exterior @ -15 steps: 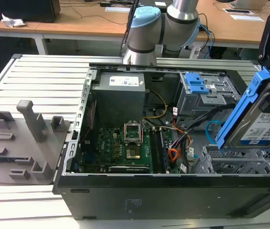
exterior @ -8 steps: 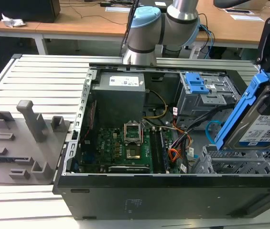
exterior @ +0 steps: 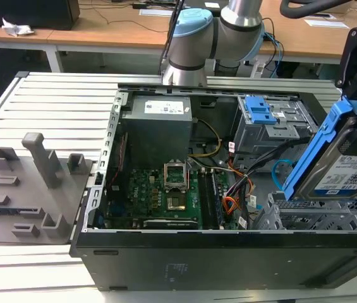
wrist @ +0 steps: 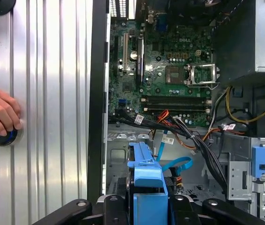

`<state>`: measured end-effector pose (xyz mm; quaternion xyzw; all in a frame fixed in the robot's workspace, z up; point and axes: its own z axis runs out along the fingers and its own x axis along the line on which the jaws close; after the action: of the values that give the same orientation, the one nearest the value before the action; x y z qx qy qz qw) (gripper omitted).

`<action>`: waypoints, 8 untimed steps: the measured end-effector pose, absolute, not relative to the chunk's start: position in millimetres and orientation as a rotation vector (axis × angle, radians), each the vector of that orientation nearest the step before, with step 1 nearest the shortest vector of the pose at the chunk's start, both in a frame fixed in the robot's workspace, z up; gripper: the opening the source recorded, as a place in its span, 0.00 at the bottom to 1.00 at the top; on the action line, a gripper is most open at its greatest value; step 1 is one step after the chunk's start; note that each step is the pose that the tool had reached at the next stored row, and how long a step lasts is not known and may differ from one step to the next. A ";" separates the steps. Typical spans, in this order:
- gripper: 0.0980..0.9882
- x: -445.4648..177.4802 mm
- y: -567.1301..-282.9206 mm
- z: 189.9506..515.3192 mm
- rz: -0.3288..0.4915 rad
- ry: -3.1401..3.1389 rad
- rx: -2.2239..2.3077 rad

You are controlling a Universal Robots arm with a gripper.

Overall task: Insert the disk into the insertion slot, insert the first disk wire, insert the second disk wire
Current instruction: 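Insert the disk into the insertion slot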

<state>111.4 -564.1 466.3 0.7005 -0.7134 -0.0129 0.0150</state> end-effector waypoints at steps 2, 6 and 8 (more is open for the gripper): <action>0.30 111.4 -564.1 465.6 -0.040 -2.220 2.180; 0.30 111.4 -564.1 463.2 -0.040 -2.220 2.180; 0.30 111.4 -564.1 461.7 -0.040 -2.220 2.180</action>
<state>111.4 -564.1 461.7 0.7005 -0.7134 -0.0128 0.0150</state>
